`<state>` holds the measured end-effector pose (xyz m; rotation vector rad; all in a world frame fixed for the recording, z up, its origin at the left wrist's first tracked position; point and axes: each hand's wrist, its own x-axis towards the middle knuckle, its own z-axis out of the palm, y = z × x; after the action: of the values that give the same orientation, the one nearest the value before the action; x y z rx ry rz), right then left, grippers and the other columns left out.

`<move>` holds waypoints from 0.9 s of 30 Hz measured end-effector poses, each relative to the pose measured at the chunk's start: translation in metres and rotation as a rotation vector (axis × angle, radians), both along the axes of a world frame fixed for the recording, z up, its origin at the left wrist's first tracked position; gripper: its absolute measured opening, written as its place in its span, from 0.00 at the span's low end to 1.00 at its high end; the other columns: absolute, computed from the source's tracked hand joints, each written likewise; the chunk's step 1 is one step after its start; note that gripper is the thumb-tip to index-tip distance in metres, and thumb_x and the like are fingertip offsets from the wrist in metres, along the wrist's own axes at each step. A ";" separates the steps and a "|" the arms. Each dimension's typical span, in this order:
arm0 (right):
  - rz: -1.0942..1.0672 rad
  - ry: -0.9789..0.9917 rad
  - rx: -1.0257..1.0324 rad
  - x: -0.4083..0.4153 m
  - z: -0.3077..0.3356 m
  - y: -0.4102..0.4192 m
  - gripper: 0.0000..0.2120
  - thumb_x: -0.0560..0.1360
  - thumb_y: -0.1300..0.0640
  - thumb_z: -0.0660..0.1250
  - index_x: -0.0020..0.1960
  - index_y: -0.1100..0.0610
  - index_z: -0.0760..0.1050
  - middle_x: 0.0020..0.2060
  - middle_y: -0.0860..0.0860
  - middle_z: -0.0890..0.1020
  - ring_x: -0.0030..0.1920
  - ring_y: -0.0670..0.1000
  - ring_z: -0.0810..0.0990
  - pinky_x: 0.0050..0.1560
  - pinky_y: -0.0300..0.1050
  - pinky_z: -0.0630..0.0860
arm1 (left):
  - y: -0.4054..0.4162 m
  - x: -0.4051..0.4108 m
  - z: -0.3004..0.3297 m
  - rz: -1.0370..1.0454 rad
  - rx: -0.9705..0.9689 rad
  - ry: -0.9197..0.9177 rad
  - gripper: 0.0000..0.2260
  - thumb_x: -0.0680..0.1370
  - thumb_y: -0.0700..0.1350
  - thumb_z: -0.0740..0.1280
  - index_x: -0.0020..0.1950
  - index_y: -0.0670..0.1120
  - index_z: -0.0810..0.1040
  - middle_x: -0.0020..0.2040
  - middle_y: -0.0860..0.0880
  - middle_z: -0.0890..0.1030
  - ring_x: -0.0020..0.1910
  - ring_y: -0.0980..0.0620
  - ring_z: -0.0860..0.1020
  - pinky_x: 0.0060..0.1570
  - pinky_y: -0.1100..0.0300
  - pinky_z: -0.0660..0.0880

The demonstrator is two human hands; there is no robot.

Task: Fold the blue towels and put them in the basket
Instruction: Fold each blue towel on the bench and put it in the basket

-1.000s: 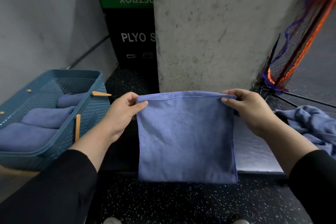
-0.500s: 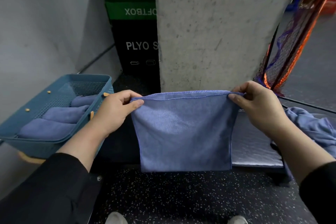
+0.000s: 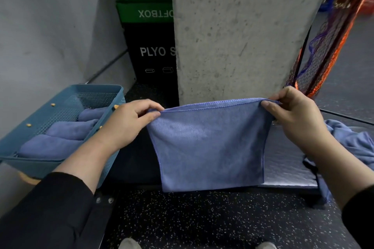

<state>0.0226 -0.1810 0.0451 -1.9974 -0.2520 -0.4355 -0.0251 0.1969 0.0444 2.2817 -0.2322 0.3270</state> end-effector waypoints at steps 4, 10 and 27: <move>0.007 -0.008 0.045 -0.002 0.004 0.000 0.07 0.76 0.57 0.72 0.42 0.51 0.76 0.37 0.51 0.83 0.34 0.41 0.77 0.40 0.41 0.75 | -0.001 0.002 -0.001 0.060 0.060 -0.026 0.08 0.80 0.45 0.70 0.47 0.60 0.80 0.44 0.57 0.82 0.46 0.63 0.78 0.47 0.71 0.70; 0.053 0.002 0.173 -0.009 0.015 0.007 0.07 0.77 0.59 0.71 0.43 0.54 0.74 0.32 0.42 0.80 0.32 0.39 0.76 0.32 0.31 0.72 | 0.006 0.006 -0.009 0.116 -0.168 -0.008 0.06 0.82 0.48 0.66 0.45 0.53 0.79 0.36 0.51 0.78 0.39 0.54 0.73 0.47 0.49 0.73; 0.083 0.142 0.412 0.043 -0.015 0.021 0.12 0.76 0.65 0.67 0.40 0.50 0.75 0.36 0.51 0.76 0.35 0.50 0.70 0.33 0.43 0.66 | -0.015 0.055 -0.029 0.142 -0.620 0.184 0.11 0.81 0.39 0.62 0.41 0.45 0.79 0.34 0.51 0.78 0.36 0.56 0.74 0.37 0.60 0.70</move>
<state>0.0652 -0.1604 0.0303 -1.5987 -0.1418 -0.2651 0.0301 0.1818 0.0156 1.7006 0.1175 0.2191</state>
